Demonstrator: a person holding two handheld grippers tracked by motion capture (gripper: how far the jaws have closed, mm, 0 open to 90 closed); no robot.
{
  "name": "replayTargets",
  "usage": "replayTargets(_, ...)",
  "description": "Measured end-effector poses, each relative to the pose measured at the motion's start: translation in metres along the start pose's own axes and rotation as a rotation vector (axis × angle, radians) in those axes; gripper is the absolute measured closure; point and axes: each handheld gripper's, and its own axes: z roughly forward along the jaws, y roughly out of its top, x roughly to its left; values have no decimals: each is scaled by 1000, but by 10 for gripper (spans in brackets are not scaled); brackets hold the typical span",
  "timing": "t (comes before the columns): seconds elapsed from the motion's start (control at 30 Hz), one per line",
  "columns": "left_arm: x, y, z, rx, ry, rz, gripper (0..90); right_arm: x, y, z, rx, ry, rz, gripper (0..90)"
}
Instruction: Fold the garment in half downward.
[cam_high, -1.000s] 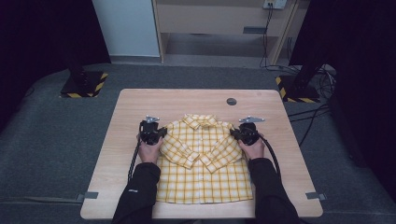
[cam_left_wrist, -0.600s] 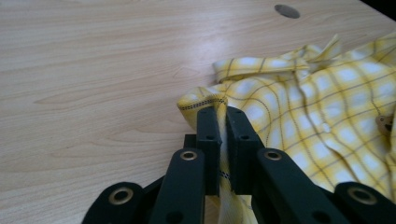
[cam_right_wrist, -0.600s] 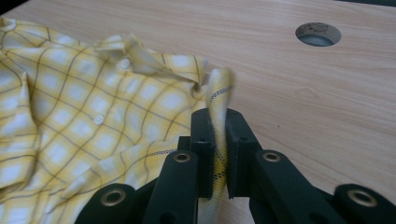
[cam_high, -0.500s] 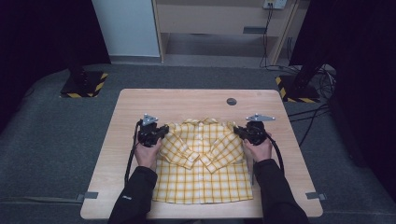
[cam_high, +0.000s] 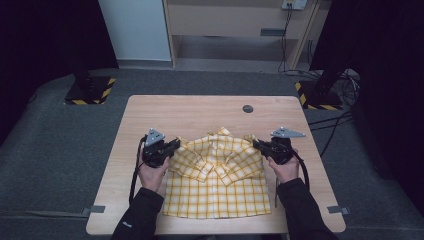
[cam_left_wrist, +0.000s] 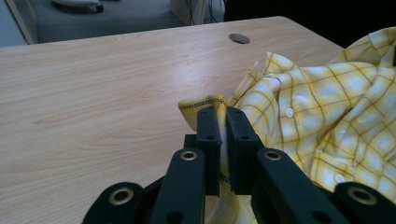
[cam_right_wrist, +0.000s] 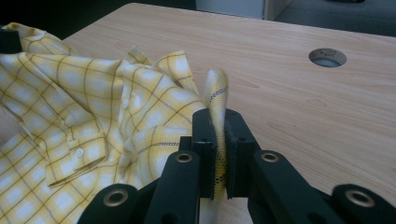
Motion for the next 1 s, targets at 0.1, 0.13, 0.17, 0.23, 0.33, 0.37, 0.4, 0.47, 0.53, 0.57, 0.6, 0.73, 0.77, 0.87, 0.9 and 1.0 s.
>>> replayTargets(0.1,-5,-2,-10,-10,-8,1,846,5,-2,-7,-7,3,-2,848)
replayTargets(0.13,-7,-4,-13,-11,-10,4,846,6,-4,-9,-11,6,-1,848)
replayTargets(0.17,-7,-4,-13,-11,-10,4,846,8,-5,-12,-13,12,-2,848)
replayTargets(0.23,-12,-8,-21,-8,-18,12,846,11,-8,-17,-17,18,-7,848)
replayTargets(0.33,-15,-15,-29,1,-29,11,845,18,-14,-25,-19,22,-18,848)
replayTargets(0.37,-16,-17,-32,4,-30,12,845,19,-16,-27,-18,28,-18,847)
replayTargets(0.4,-17,-19,-35,11,-30,13,845,21,-18,-30,-16,30,-19,847)
replayTargets(0.47,-18,-24,-39,18,-35,7,844,24,-24,-34,-9,34,-24,847)
replayTargets(0.53,-19,-30,-43,25,-39,1,843,25,-30,-38,1,40,-20,846)
replayTargets(0.57,-19,-32,-45,27,-44,-2,843,26,-34,-39,0,44,-16,846)
replayTargets(0.6,-20,-34,-46,29,-47,-5,843,26,-37,-40,5,48,-14,845)
replayTargets(0.73,-22,-42,-49,40,-46,-4,842,29,-47,-43,18,55,-12,845)
replayTargets(0.77,-23,-44,-49,43,-45,-7,842,30,-50,-44,21,57,-10,845)
replayTargets(0.87,-24,-51,-51,51,-43,-18,841,29,-56,-45,24,53,-5,844)
replayTargets(0.9,-25,-53,-51,56,-41,-19,841,29,-59,-45,27,49,-4,844)
replayTargets(1.0,-29,-60,-51,81,-31,-4,839,29,-67,-43,45,49,5,842)
